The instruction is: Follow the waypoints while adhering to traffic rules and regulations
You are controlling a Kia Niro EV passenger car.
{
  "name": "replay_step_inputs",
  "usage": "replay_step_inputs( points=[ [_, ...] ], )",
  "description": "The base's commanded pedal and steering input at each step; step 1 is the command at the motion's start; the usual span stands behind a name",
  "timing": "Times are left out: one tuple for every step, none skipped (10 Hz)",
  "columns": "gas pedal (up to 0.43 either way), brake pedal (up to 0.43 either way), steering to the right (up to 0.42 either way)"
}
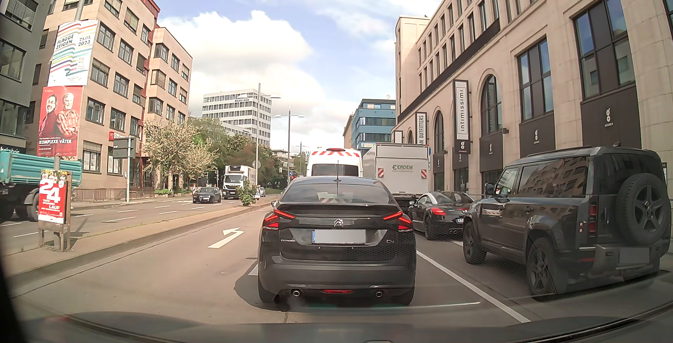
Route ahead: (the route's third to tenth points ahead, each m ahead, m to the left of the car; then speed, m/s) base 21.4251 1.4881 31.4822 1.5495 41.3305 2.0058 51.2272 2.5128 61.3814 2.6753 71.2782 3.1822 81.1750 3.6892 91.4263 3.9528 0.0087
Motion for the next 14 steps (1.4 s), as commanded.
replay_step_inputs(
  points=[
    [0.000,0.000,-0.036],
    [0.000,0.000,-0.036],
    [0.000,0.000,-0.036],
    [0.000,0.000,-0.035],
    [0.047,0.000,-0.035],
    [0.098,0.000,-0.034],
    [0.130,0.000,-0.033],
    [0.150,0.000,-0.033],
    [0.169,0.000,-0.034],
    [0.169,0.000,-0.034],
    [0.177,0.000,-0.034],
    [0.177,0.000,-0.034],
    [0.177,0.000,-0.034],
    [0.177,0.000,-0.034]
  ],
)
